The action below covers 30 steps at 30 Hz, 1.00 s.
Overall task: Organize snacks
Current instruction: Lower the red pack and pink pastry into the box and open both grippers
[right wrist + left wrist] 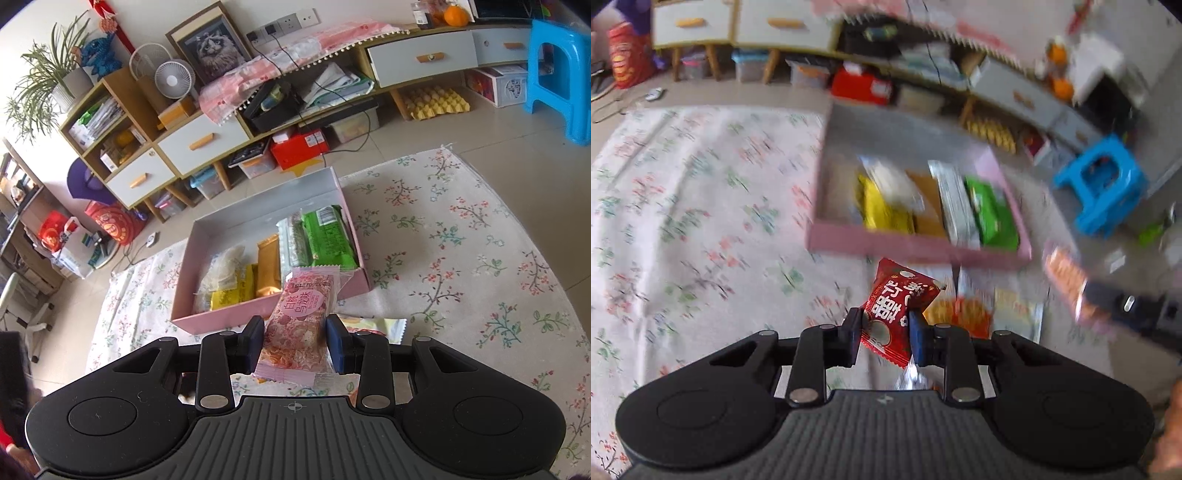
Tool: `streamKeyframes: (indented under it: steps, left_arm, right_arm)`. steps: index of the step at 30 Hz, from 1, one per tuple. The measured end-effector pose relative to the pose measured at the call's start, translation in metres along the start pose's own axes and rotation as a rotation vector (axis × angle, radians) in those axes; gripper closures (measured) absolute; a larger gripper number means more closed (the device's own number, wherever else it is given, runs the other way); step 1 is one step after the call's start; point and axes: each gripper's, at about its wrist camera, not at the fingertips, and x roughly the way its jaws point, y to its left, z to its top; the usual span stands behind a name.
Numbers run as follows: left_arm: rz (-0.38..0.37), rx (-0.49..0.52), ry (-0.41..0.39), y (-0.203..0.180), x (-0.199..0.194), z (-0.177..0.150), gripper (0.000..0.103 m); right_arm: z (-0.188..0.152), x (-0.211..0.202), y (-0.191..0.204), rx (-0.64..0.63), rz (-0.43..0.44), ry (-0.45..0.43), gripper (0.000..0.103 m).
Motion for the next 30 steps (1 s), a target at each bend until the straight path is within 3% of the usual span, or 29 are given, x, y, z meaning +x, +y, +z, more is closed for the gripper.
streamKeyframes:
  steps: [5,13,22,30]
  left_arm:
    - [0.048,-0.115,-0.136,0.018,-0.006,0.021,0.079]
    - [-0.008,-0.223,-0.184,0.015,0.024,0.045,0.079]
    - [-0.006,-0.213,-0.157,0.015,0.048,0.052,0.078]
    - [0.022,-0.204,-0.119,0.024,0.054,0.048,0.078]
  right_arm:
    - [0.012,0.016,0.012,-0.051,-0.005,-0.016,0.068]
    - [0.028,0.066,0.036,-0.119,0.008,-0.014,0.068]
    - [0.045,0.105,0.045,-0.145,0.039,-0.029,0.068]
    - [0.041,0.129,0.053,-0.214,0.007,-0.024,0.068]
